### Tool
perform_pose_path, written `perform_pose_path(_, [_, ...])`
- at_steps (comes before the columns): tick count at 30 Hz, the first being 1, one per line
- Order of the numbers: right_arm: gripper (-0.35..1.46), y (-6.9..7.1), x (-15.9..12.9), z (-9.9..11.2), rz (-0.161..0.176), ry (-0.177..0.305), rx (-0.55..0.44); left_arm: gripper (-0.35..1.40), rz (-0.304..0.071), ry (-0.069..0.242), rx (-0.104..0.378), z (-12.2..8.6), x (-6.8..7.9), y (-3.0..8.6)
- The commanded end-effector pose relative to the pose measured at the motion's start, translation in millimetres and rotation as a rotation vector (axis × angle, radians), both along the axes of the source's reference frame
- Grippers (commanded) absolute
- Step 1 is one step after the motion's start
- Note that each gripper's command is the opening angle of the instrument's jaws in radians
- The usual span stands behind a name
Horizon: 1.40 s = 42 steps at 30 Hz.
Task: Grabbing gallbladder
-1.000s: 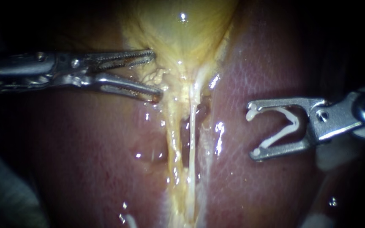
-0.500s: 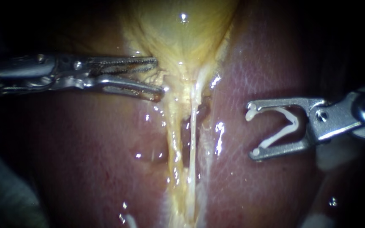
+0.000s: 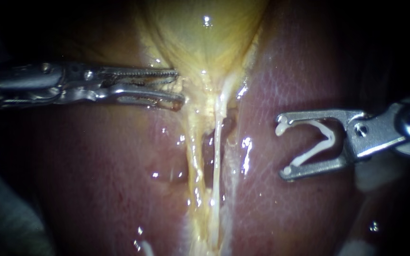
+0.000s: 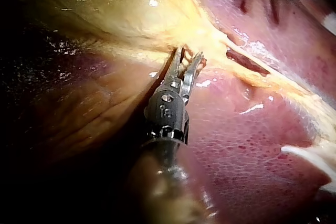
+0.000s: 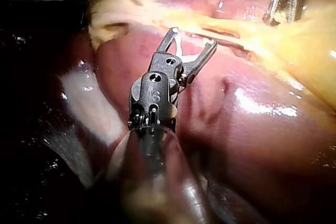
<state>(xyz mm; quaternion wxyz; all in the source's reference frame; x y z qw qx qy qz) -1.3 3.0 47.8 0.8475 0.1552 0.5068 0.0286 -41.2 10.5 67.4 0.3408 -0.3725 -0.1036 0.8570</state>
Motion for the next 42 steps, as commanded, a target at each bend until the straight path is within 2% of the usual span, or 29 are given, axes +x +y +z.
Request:
perform_pose_path(1, [0.5, 0.0, 0.0, 0.0, 0.0, 0.0, 0.0, 0.12, 0.002, 0.003, 0.001, -0.1, 0.0, 0.0])
perform_pose_path(4, [0.5, 0.0, 0.0, 0.0, 0.0, 0.0, 0.0, 0.05, -0.003, 0.003, 0.006, -0.3, 0.0, -0.1])
perform_pose_path(9, [0.5, 0.0, 0.0, 0.0, 0.0, 0.0, 0.0, -0.2, -0.018, 0.002, 0.022, -1.0, -0.1, 0.0])
perform_pose_path(15, [0.5, 0.0, 0.0, 0.0, 0.0, 0.0, 0.0, -0.35, -0.034, 0.0, 0.039, -2.3, -0.3, 0.0])
perform_pose_path(20, [0.5, 0.0, 0.0, 0.0, 0.0, 0.0, 0.0, -0.35, -0.045, 0.011, 0.062, -2.6, -0.1, -0.1])
perform_pose_path(22, [0.5, 0.0, 0.0, 0.0, 0.0, 0.0, 0.0, -0.35, -0.062, 0.015, 0.081, -3.1, -0.1, -0.1])
perform_pose_path(24, [0.5, 0.0, 0.0, 0.0, 0.0, 0.0, 0.0, -0.35, -0.073, 0.015, 0.099, -3.8, -0.2, -0.1])
perform_pose_path(30, [0.5, 0.0, -0.1, 0.0, 0.0, 0.0, 0.0, -0.35, -0.074, 0.014, 0.122, -6.8, -0.1, 0.4])
perform_pose_path(33, [0.5, 0.0, 0.0, 0.0, 0.0, 0.0, 0.0, -0.35, -0.067, 0.006, 0.136, -8.2, 0.2, 1.1])
perform_pose_path(36, [0.49, 0.0, 0.0, 0.0, 0.0, 0.0, 0.0, -0.35, -0.056, -0.006, 0.156, -10.0, 0.7, 2.2])
perform_pose_path(42, [0.49, 0.0, 0.0, 0.0, 0.0, 0.0, 0.0, -0.35, -0.049, -0.016, 0.182, -13.5, 2.5, 4.5])
